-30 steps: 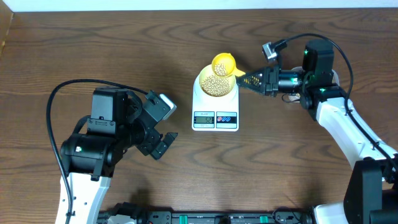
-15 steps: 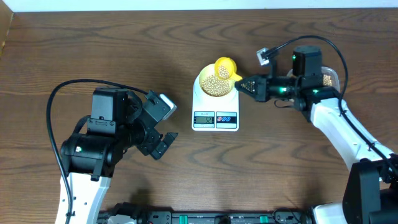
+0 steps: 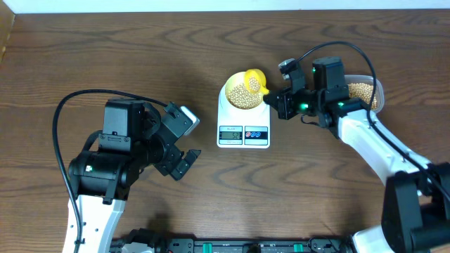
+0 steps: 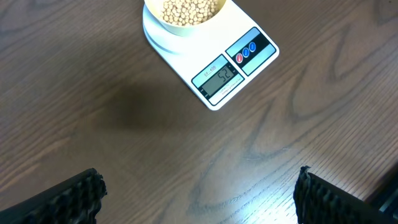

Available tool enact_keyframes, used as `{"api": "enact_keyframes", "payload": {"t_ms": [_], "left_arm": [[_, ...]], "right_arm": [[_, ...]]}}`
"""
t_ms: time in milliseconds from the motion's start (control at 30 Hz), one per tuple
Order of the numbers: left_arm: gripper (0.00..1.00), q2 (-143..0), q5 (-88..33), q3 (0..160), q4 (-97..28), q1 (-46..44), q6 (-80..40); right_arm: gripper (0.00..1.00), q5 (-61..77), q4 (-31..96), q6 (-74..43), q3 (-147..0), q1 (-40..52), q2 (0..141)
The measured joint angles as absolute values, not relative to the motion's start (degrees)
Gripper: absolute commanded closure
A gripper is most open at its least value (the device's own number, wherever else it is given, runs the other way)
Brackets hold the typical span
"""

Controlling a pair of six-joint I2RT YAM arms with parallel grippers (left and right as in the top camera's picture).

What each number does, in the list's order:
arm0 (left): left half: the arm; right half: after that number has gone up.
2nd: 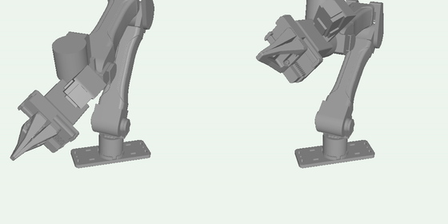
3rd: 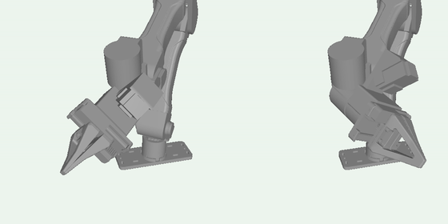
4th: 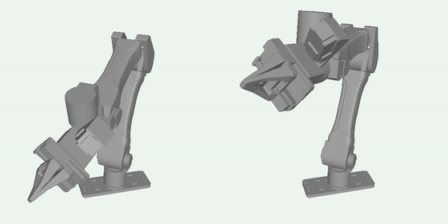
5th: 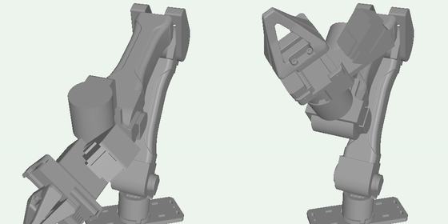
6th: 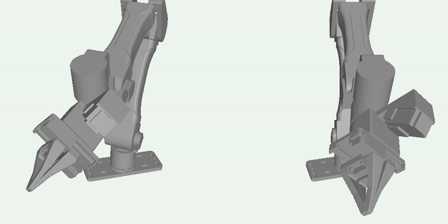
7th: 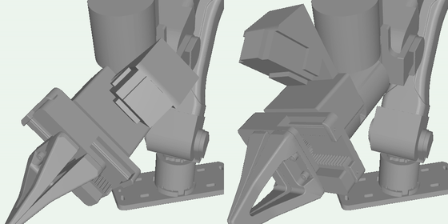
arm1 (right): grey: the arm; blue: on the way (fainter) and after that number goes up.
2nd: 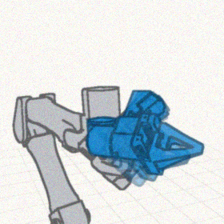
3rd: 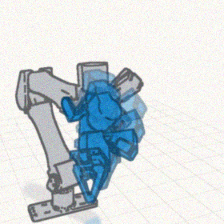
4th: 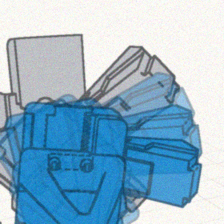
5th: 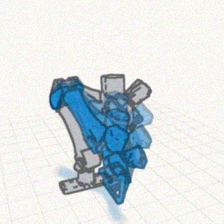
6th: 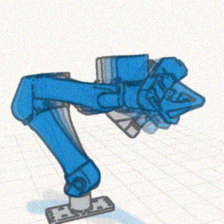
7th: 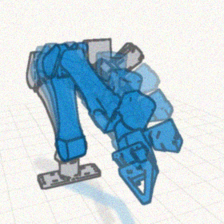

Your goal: Scoop item into bowl and weigh 50g on scale

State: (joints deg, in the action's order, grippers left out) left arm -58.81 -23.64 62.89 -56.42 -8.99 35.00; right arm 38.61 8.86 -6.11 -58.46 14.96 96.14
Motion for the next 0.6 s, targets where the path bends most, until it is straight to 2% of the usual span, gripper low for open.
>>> {"api": "enact_keyframes", "payload": {"t_ms": [367,600], "left_arm": [[0.01,-58.81,-23.64,62.89,-56.42,-8.99,35.0],[0.01,-58.81,-23.64,62.89,-56.4,-8.99,34.98]], "right_arm": [[0.99,37.47,5.98,-5.56,-58.46,15.03,99.83],[0.99,34.44,13.85,-2.04,-63.26,16.95,99.85]]}}
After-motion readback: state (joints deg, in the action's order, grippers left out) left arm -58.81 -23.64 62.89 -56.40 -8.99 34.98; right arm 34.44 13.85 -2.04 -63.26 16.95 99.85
